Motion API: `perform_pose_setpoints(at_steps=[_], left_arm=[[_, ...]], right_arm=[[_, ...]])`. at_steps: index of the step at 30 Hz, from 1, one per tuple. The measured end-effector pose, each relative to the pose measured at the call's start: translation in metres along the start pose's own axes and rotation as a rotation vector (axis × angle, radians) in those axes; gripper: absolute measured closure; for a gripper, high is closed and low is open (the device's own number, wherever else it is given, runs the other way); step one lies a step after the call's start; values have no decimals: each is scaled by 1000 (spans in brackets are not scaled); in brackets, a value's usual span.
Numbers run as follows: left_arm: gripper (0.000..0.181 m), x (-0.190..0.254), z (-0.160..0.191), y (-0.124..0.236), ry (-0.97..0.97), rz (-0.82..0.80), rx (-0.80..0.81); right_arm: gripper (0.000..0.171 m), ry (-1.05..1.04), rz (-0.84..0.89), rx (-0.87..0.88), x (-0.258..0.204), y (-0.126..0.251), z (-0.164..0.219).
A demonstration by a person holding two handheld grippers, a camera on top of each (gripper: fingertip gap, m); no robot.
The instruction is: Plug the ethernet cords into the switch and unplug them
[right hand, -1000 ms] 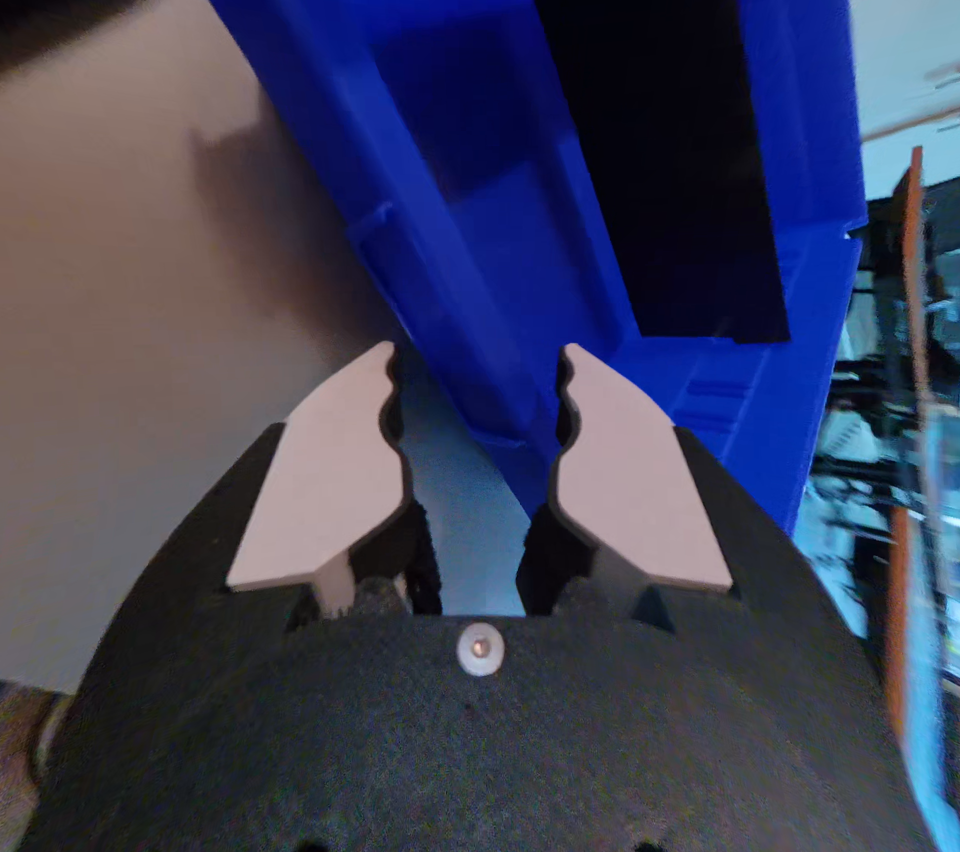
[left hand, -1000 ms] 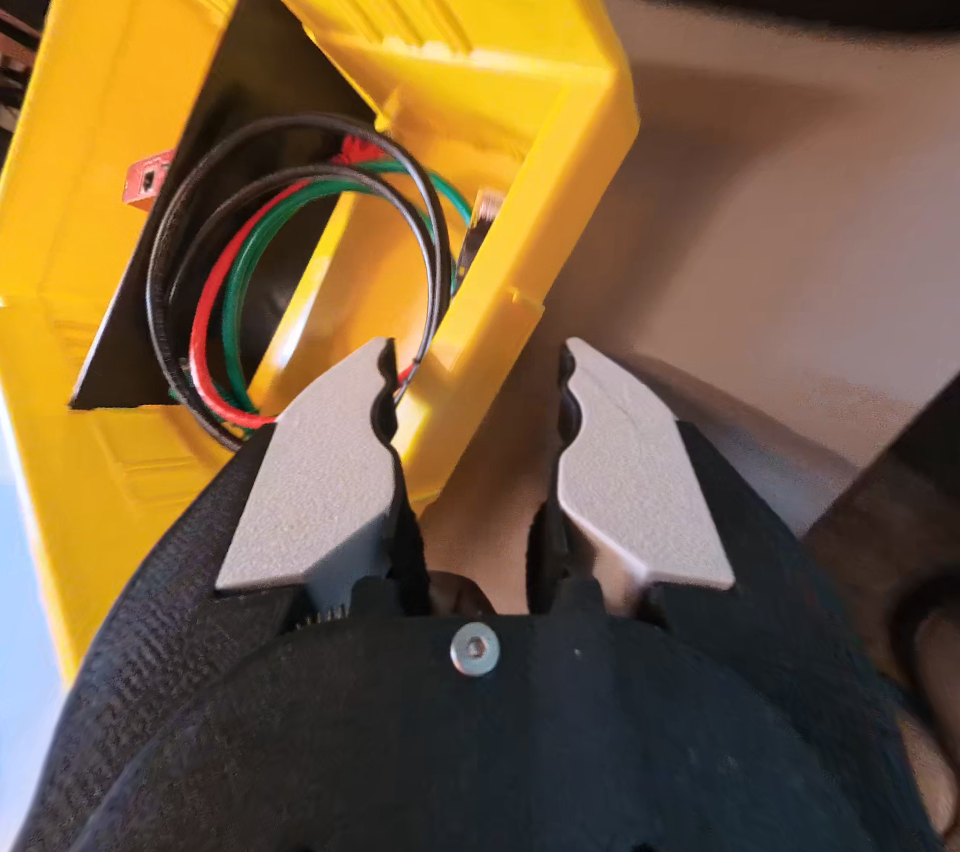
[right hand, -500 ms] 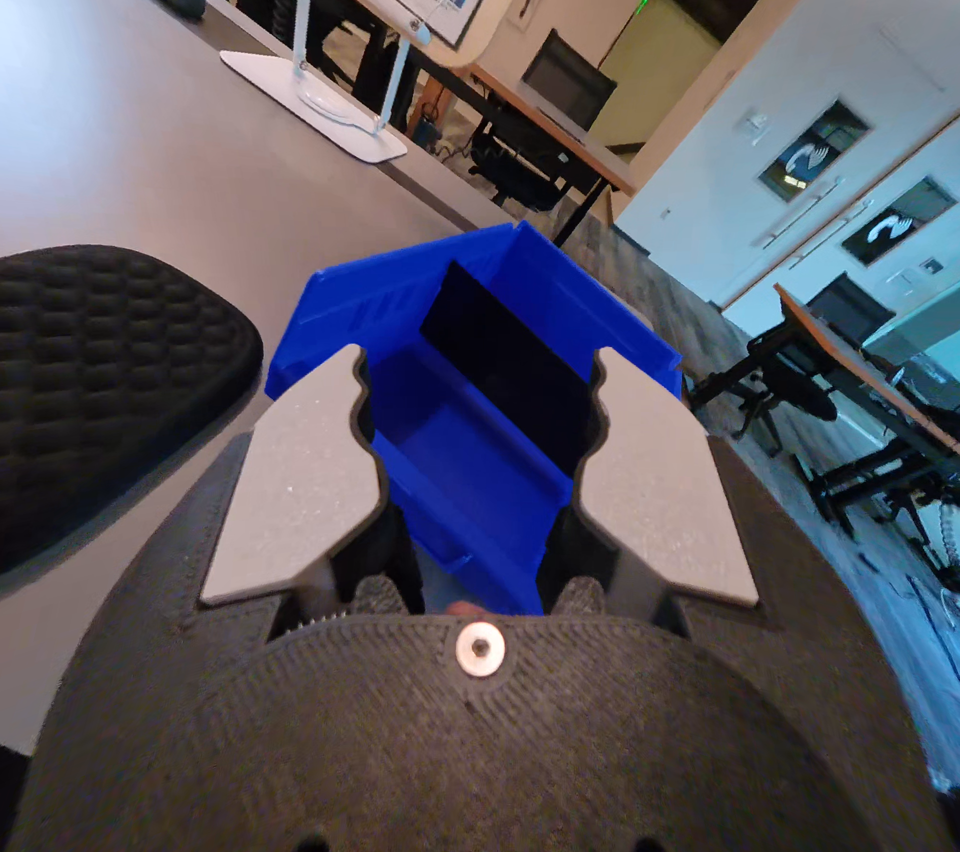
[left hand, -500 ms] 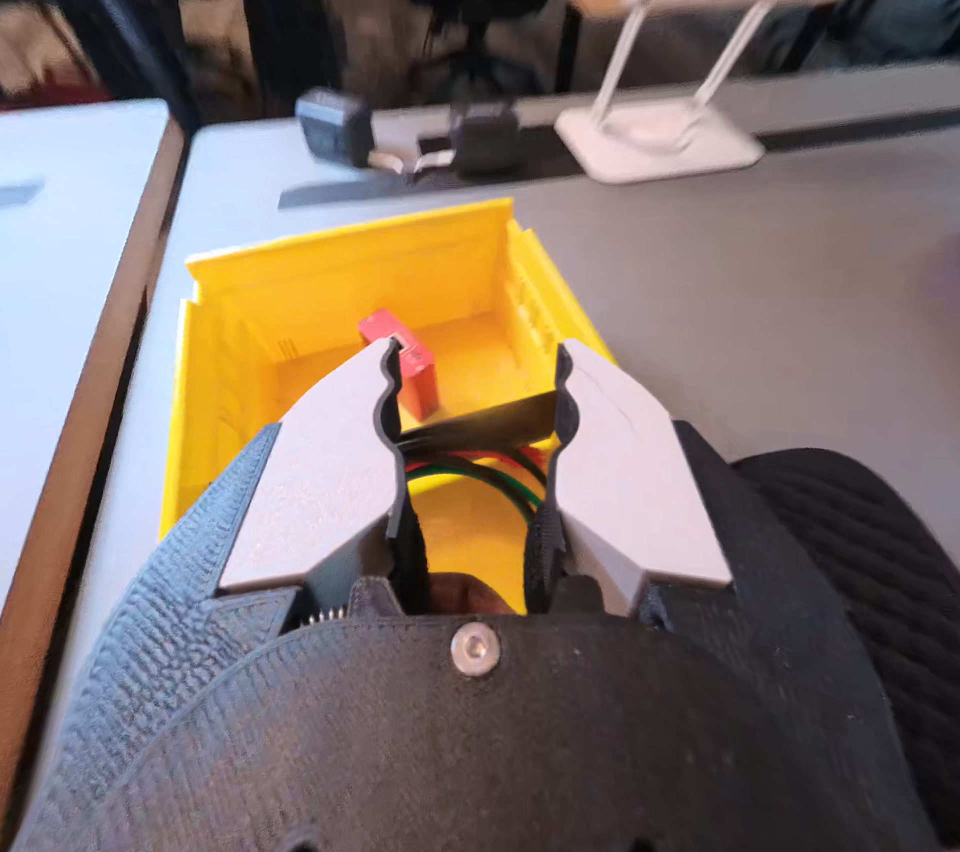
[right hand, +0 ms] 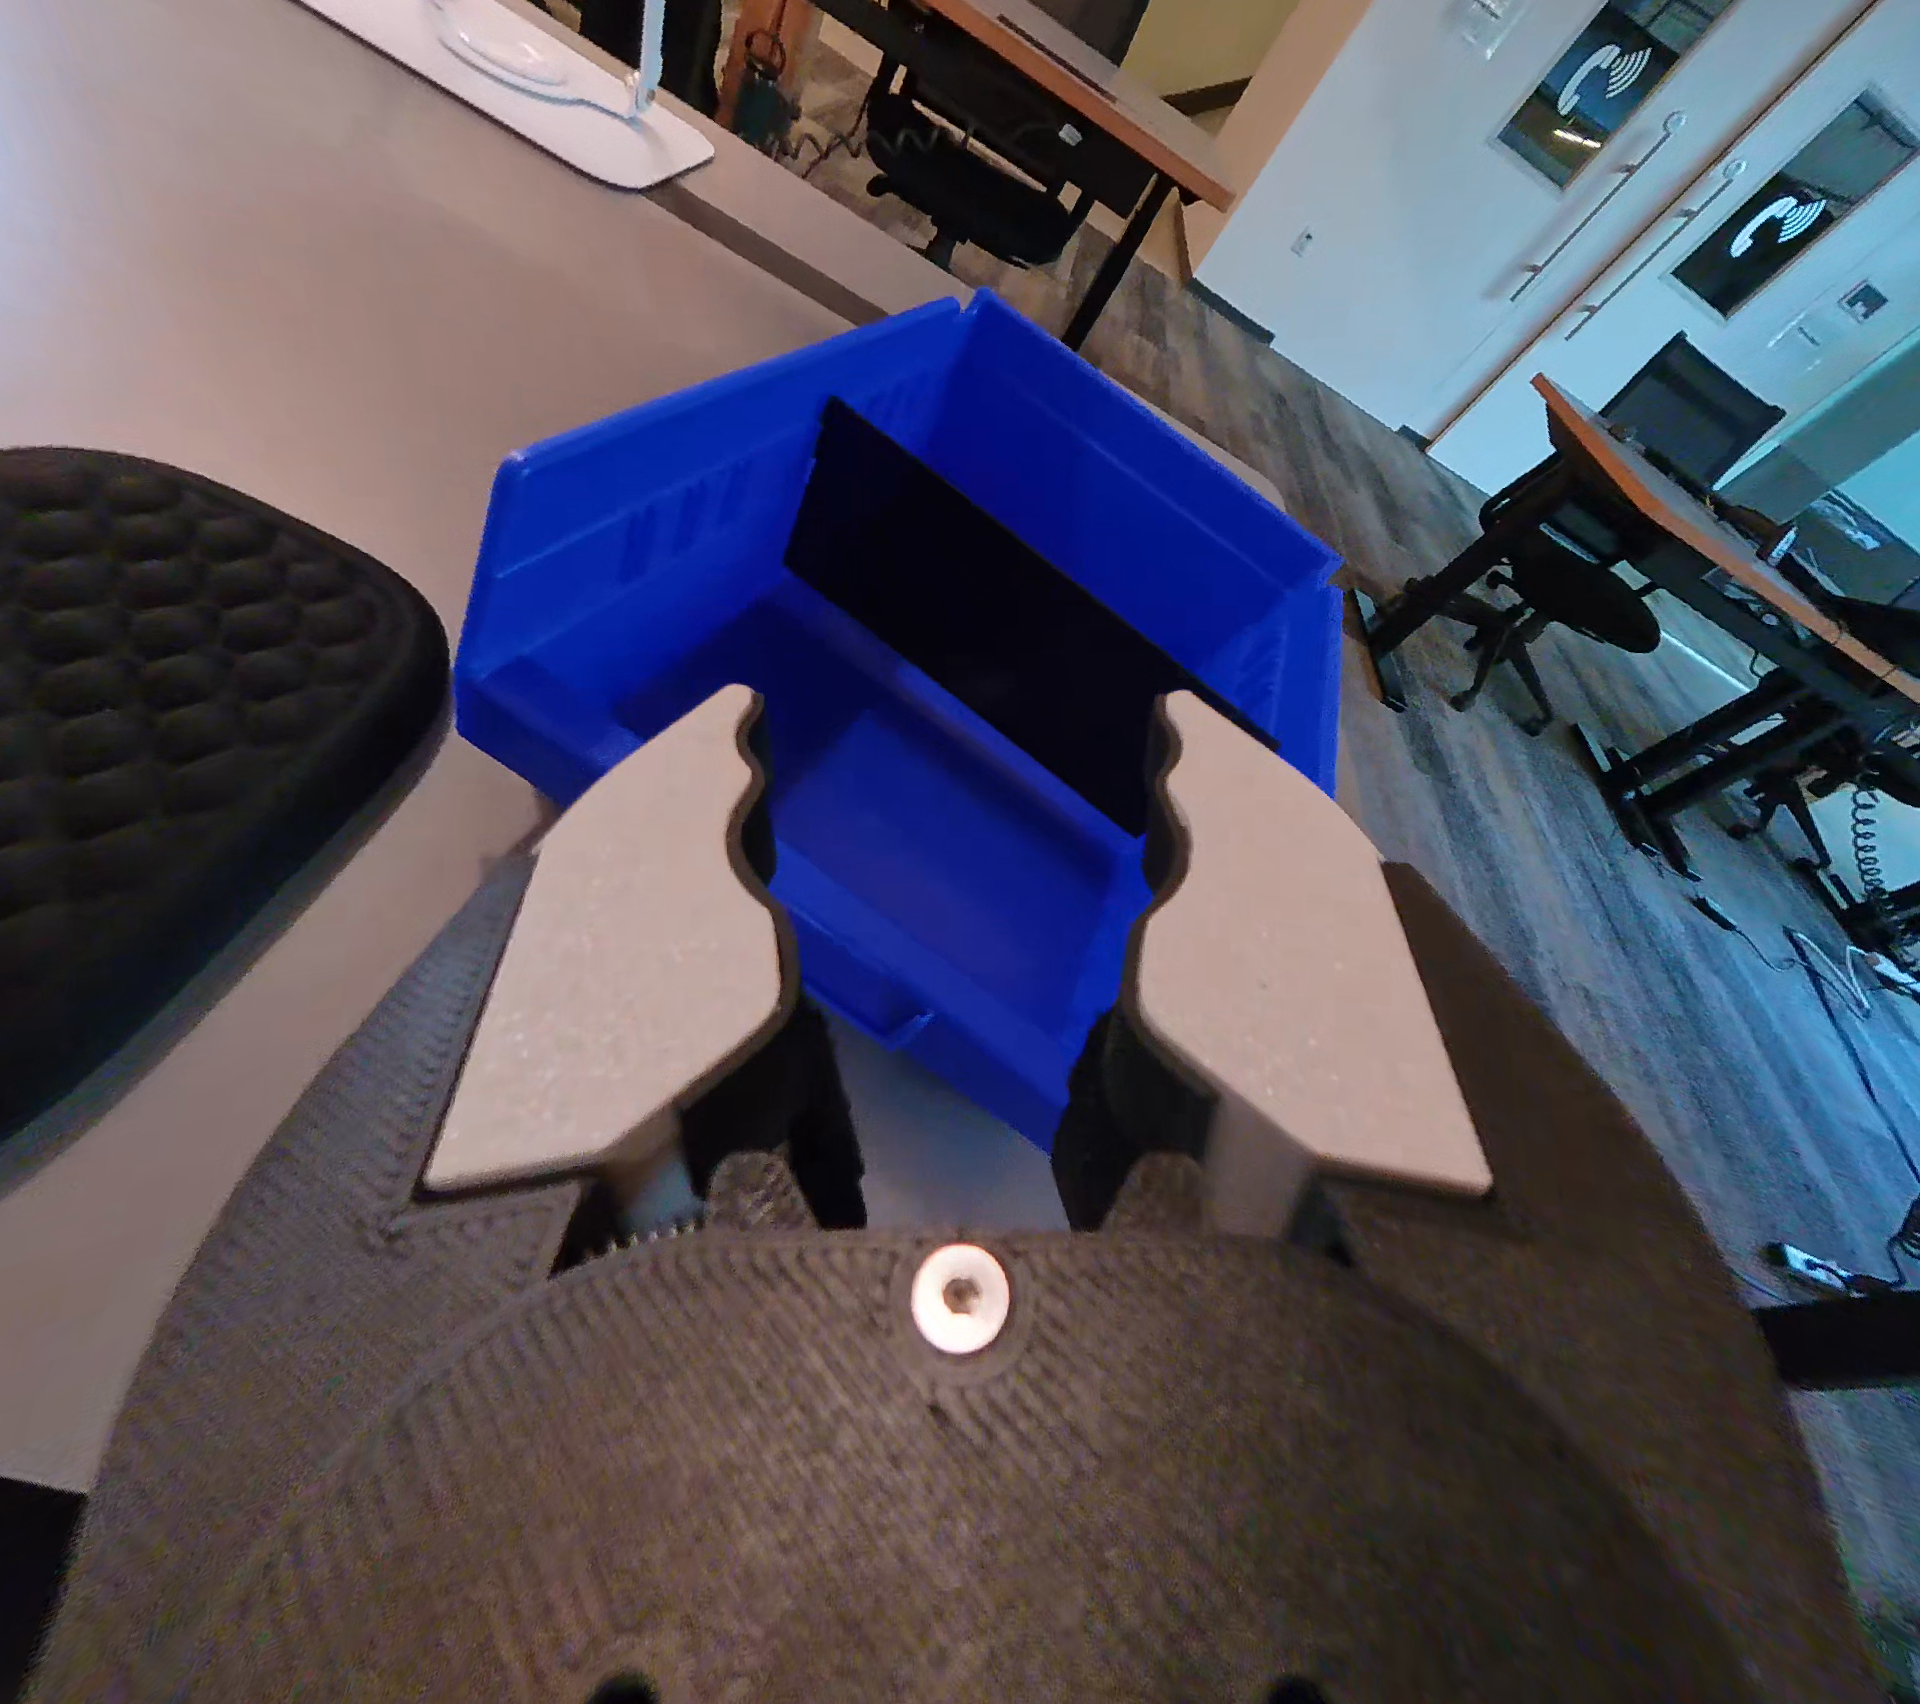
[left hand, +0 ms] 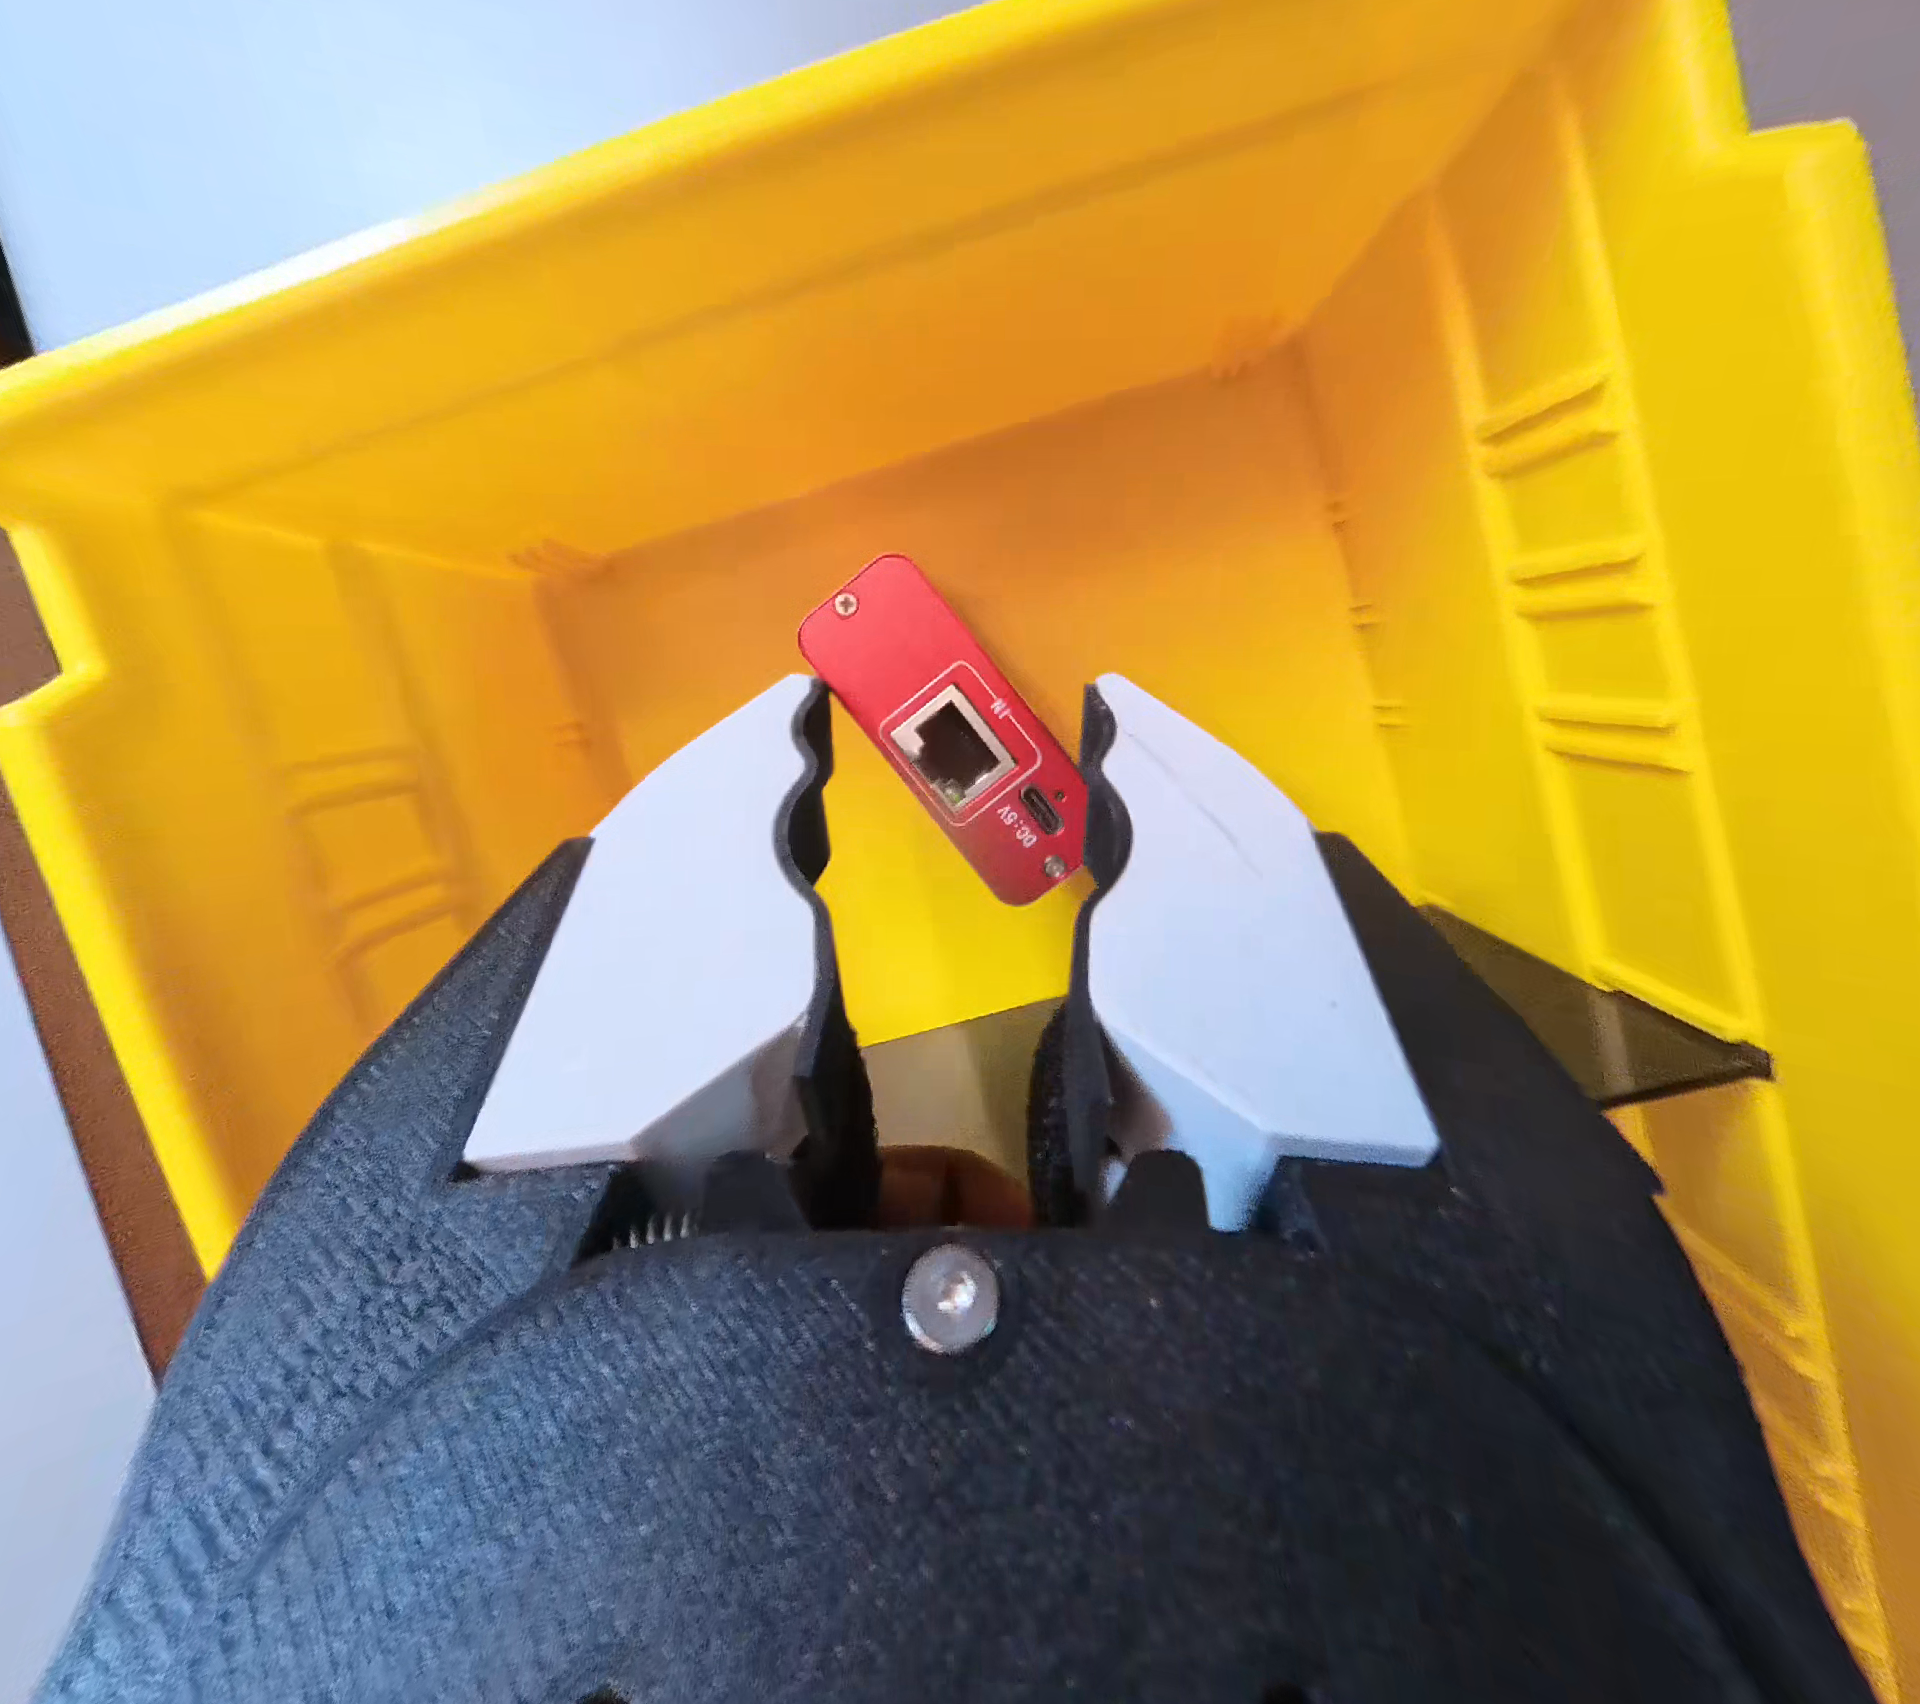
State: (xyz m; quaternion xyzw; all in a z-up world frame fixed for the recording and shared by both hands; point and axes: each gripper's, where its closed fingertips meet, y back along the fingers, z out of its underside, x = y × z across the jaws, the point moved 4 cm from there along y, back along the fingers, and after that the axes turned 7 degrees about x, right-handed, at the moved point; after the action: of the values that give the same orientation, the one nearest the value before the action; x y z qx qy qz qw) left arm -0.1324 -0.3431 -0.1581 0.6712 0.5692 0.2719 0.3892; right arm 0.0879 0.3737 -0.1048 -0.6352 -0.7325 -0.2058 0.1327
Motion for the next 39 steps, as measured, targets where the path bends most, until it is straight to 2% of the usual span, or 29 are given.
perform_pose_setpoints(at_steps=[1,3,7,12,15,18,20,23,28,33,39], left_arm=[[140,-2,0,-1,-11,-17,-3],[154,-2,0,1,-35,-29,7],[154,3,-5,19,-75,-43,106],[154,27,-27,78,-158,-57,340],[155,73,-40,126,-254,22,503],[154,149,-38,165,-417,220,603],[155,205,-26,178,-553,371,613],[155,279,0,174,-734,544,552],[154,369,49,134,-949,726,362],[154,397,69,101,-1035,732,248],[154,397,75,90,-1047,749,180]], right_arm=[[101,12,0,-12,-1,-1,1],[101,36,2,-34,-1,-2,4],[102,67,-11,-56,-4,-4,5],[103,64,-38,-32,-10,-7,0],[104,46,-68,2,-16,-9,-7],[104,40,-119,36,-25,-10,-15],[104,34,-149,57,-31,-11,-20],[104,38,-182,70,-37,-13,-24],[104,57,-216,47,-43,-13,-23],[104,57,-241,55,-46,-13,-25],[104,56,-253,45,-48,-15,-23]])
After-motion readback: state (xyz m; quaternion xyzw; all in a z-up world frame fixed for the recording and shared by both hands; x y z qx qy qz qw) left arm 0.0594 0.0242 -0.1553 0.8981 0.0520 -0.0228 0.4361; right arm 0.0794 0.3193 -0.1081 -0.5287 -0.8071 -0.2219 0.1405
